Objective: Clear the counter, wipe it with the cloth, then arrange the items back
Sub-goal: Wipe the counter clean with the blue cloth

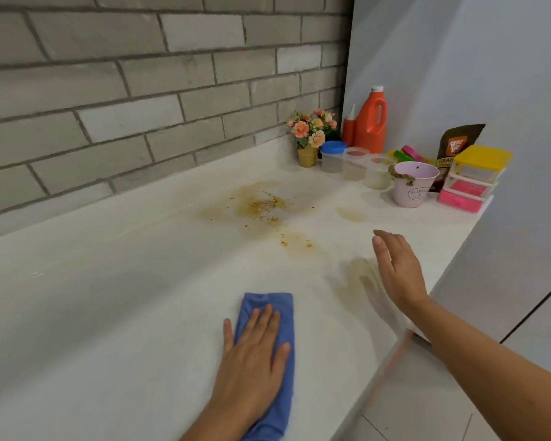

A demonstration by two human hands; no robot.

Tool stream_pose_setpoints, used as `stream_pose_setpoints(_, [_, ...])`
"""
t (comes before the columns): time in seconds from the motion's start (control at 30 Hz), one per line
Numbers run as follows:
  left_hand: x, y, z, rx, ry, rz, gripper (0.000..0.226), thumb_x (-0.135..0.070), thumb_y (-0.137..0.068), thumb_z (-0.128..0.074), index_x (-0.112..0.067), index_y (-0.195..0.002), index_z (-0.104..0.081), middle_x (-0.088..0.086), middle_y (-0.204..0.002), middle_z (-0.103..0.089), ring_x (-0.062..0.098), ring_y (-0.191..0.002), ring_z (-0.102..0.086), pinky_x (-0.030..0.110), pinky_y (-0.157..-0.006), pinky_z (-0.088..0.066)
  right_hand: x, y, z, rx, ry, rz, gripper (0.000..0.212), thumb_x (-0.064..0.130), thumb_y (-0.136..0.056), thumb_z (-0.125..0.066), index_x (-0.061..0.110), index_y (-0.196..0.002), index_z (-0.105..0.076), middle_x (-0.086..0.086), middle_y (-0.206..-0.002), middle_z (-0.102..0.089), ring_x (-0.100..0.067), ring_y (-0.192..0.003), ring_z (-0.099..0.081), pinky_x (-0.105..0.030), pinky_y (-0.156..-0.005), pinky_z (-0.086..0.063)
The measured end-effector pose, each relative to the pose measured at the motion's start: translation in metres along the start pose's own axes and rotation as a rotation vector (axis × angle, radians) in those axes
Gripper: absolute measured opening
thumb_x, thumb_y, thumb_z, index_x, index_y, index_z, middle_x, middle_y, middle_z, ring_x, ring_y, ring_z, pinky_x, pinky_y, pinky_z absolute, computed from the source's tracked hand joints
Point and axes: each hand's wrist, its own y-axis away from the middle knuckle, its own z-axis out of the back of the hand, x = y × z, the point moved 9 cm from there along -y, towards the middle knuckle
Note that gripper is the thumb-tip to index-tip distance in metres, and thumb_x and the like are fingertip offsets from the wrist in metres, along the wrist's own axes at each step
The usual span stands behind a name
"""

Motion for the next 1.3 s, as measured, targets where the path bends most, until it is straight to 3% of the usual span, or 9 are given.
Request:
stream_pose_setpoints(0.07, [0.030, -0.021, 0.009, -0.037, 0.012, 0.141, 0.085, -0.067, -0.079, 0.017, -0.023, -0.150, 0.000, -0.010, -0.158, 0.006, 0.006, -0.145, 0.008, 0.040, -0.113, 0.017, -0.028, -0.004, 0.010, 0.004, 0.022, -0.068, 0.057, 0.046, -0.098, -0.027, 0.009, -0.139, -0.041, -0.010, -0.142, -0.041, -0.024, -0.136, -0.031, -0.036, -0.111, -0.024])
stream_pose_setpoints(0.17, [0.058, -0.052, 0.024, -0.069, 0.042, 0.398, 0.059, -0.042, -0.100, -0.013, -0.014, -0.151, -0.002, -0.001, -0.159, 0.004, 0.015, -0.146, 0.004, 0.046, -0.115, 0.009, -0.067, -0.002, 0.007, 0.092, 0.047, -0.219, 0.059, 0.042, -0.100, -0.023, 0.009, -0.148, -0.020, -0.008, -0.156, -0.017, -0.019, -0.146, -0.006, -0.036, -0.118, -0.009])
stream_pose_setpoints(0.3, [0.032, -0.070, 0.023, -0.080, 0.019, 0.579, 0.060, -0.037, -0.101, -0.011, -0.003, -0.149, -0.001, 0.012, -0.158, 0.003, 0.026, -0.146, 0.001, 0.045, -0.117, 0.007, -0.076, 0.004, -0.003, 0.089, 0.083, -0.221, 0.065, 0.047, -0.098, -0.020, 0.011, -0.150, -0.006, -0.006, -0.159, -0.003, -0.017, -0.146, 0.005, -0.033, -0.119, -0.001])
stream_pose_setpoints(0.63, [-0.157, -0.074, -0.005, -0.022, 0.075, 0.006, 0.060, -0.043, -0.100, -0.014, -0.015, -0.150, 0.005, 0.000, -0.158, 0.011, 0.014, -0.145, 0.014, 0.034, -0.112, 0.018, -0.073, 0.001, -0.003, 0.047, 0.127, -0.157, 0.066, 0.047, -0.097, -0.021, 0.010, -0.150, -0.009, -0.014, -0.157, -0.009, -0.024, -0.146, 0.002, -0.035, -0.119, 0.001])
stream_pose_setpoints(0.73, [-0.120, -0.038, -0.005, -0.051, 0.090, 0.040, 0.061, -0.046, -0.099, -0.017, -0.021, -0.150, 0.005, -0.007, -0.158, 0.011, 0.008, -0.144, 0.014, 0.034, -0.113, 0.018, -0.071, 0.001, -0.004, 0.070, 0.169, -0.126, 0.066, 0.049, -0.096, -0.017, 0.011, -0.150, -0.007, -0.014, -0.157, -0.009, -0.023, -0.147, 0.004, -0.037, -0.119, 0.004])
stream_pose_setpoints(0.9, [-0.035, -0.037, 0.008, -0.073, 0.058, 0.362, 0.061, -0.044, -0.100, -0.015, -0.016, -0.151, 0.002, -0.001, -0.159, 0.008, 0.014, -0.146, 0.007, 0.043, -0.116, 0.010, -0.070, 0.002, -0.005, 0.085, 0.168, -0.115, 0.065, 0.049, -0.096, -0.013, 0.012, -0.150, -0.006, -0.011, -0.158, -0.008, -0.022, -0.147, 0.005, -0.036, -0.120, 0.004])
stream_pose_setpoints(1.03, [-0.037, -0.078, 0.009, -0.079, 0.018, 0.484, 0.061, -0.041, -0.100, -0.012, -0.007, -0.150, 0.001, 0.007, -0.159, 0.005, 0.022, -0.147, 0.003, 0.046, -0.118, 0.006, -0.071, 0.002, -0.003, 0.074, 0.070, -0.132, 0.064, 0.047, -0.096, -0.016, 0.013, -0.150, -0.008, -0.008, -0.158, -0.010, -0.019, -0.147, 0.002, -0.034, -0.121, -0.001])
stream_pose_setpoints(1.23, [-0.158, -0.115, -0.005, -0.048, 0.060, 0.139, 0.065, -0.048, -0.097, -0.007, -0.011, -0.149, 0.006, 0.004, -0.158, 0.011, 0.017, -0.146, 0.012, 0.036, -0.114, 0.016, -0.073, -0.002, 0.004, 0.040, -0.139, -0.163, 0.055, 0.040, -0.100, -0.023, 0.015, -0.149, -0.018, -0.005, -0.156, -0.018, -0.017, -0.146, -0.006, -0.037, -0.120, -0.010])
stream_pose_setpoints(1.3, [-0.177, -0.099, -0.008, -0.032, 0.083, -0.014, 0.080, -0.060, -0.082, 0.008, -0.016, -0.149, 0.007, -0.002, -0.157, 0.013, 0.011, -0.144, 0.017, 0.031, -0.110, 0.021, -0.077, -0.009, 0.005, 0.069, -0.261, -0.216, 0.051, 0.038, -0.101, -0.024, 0.017, -0.148, -0.022, -0.003, -0.155, -0.020, -0.017, -0.146, -0.008, -0.038, -0.120, -0.011])
